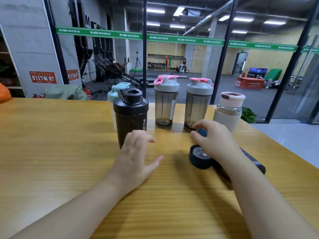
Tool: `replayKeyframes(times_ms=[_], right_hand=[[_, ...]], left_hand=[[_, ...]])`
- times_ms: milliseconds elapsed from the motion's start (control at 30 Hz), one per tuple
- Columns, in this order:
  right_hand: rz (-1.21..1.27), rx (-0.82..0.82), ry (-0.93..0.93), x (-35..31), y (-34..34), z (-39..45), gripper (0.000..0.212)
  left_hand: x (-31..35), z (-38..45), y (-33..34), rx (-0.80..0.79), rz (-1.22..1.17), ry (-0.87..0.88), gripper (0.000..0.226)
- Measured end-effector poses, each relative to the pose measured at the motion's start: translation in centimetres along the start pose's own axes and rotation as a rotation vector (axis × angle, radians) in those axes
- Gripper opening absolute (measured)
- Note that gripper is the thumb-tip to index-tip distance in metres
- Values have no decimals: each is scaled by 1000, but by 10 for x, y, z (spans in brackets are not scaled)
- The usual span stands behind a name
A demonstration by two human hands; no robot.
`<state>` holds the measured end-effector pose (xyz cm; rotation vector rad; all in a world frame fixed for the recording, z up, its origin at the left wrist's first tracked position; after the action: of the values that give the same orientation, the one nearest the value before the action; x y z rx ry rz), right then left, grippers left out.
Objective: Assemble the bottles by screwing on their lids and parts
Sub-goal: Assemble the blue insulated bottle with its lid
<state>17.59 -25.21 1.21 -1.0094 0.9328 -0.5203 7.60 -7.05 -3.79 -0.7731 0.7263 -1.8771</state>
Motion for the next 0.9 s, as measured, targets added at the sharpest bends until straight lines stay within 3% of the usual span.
replayKeyframes(times_ms=[100, 233, 300, 633, 900], right_hand=[[-22, 5, 7, 2, -2, 1, 31], [-96, -40, 125, 15, 1, 6, 49], [-123, -72, 209, 24, 2, 7, 57], [-105, -81, 372, 45, 1, 10, 56], [-225, -116, 462, 54, 5, 10, 40]], left_hand=[[19, 11, 19, -199, 30, 32, 47], [27, 27, 52, -447, -104, -170, 80], [31, 34, 64, -494, -147, -225, 86], [48, 63, 95, -581, -238, -360, 91], [40, 60, 90, -379, -459, -339, 85]])
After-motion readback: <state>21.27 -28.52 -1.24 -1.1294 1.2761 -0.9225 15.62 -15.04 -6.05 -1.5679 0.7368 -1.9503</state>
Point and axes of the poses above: each hand's wrist, its own z-axis towards the middle knuckle, its own y-axis out of the palm, x = y × z, the point moved 4 cm from there along z, towards the middle knuckle, and after that the axes turned 14 degrees about -x, right-handed, at the moved point
